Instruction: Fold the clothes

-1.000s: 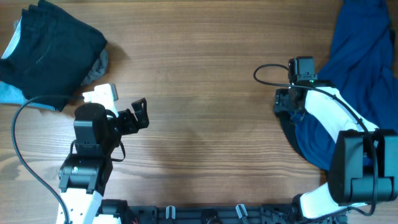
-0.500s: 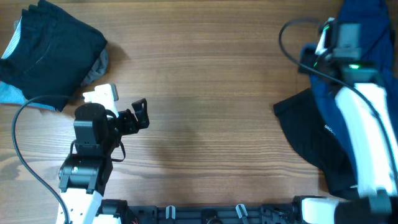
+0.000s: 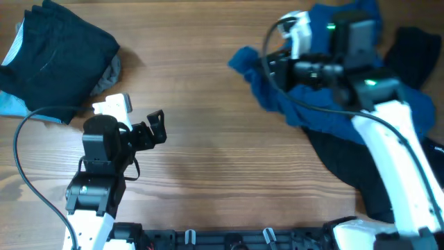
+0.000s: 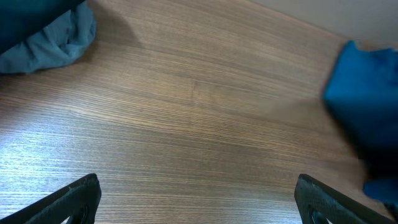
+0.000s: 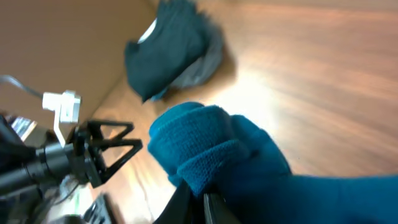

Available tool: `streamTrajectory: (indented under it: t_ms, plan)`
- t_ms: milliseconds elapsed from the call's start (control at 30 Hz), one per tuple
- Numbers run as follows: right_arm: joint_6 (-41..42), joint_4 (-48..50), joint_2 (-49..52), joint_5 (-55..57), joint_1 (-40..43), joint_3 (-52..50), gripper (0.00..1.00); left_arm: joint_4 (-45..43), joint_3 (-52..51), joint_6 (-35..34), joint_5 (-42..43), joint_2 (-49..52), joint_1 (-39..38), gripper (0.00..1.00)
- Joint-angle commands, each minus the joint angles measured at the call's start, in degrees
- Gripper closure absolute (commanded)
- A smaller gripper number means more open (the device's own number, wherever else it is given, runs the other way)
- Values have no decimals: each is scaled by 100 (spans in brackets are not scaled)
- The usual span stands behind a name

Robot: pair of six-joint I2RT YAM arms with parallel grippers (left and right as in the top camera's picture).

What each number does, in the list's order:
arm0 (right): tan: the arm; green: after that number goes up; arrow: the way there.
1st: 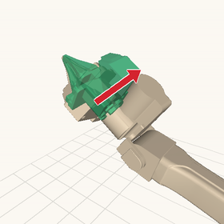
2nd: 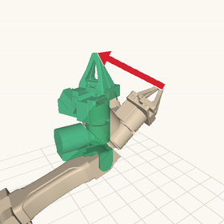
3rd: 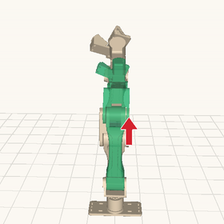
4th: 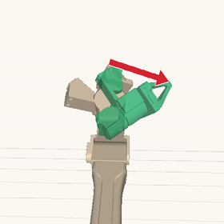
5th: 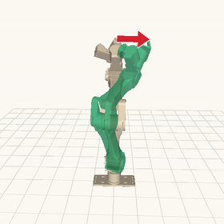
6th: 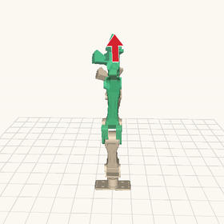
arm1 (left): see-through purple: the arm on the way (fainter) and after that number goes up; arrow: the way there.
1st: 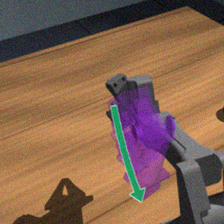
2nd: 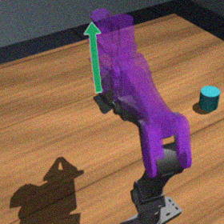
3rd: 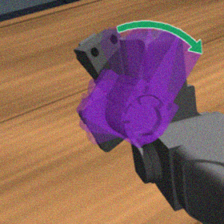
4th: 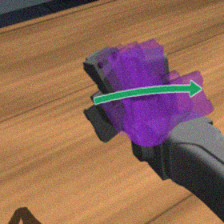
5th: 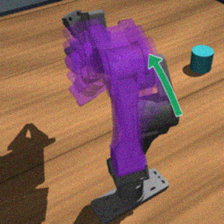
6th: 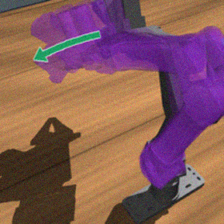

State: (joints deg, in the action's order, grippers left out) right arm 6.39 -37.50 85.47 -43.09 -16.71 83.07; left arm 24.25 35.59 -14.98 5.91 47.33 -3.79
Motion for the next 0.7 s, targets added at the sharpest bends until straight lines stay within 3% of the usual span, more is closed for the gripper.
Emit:
streamTrajectory:
  t_ms: [0,100,200,233,300,433,500,600,667]
  plan:
    - [-17,909,614,-396,-597,-11,93,-11,103,-52,52,81,-33,0]
    - [385,2277,1049,-398,-920,-11,93,-7,103,-52,52,157,-33,0]
    - [658,3049,1294,321,-1062,-11,79,7,103,-52,55,256,-33,0]
    - [859,3008,1333,942,-1060,-11,41,7,103,-52,59,313,-33,0]
    - [903,2693,1333,1683,-1045,-11,2,7,103,-52,74,400,-33,0]
    - [938,1049,1331,3615,-942,-11,0,2,103,-55,219,651,-33,0]
    - [1513,-98,1327,5191,-813,-11,0,2,103,-153,393,787,-33,0]
    - [1989,-1237,1327,6347,-546,-11,0,-17,103,-1019,595,1027,-33,0]
    - [1996,-1788,1327,6487,-260,-11,0,-20,103,-1891,887,1333,-33,0]
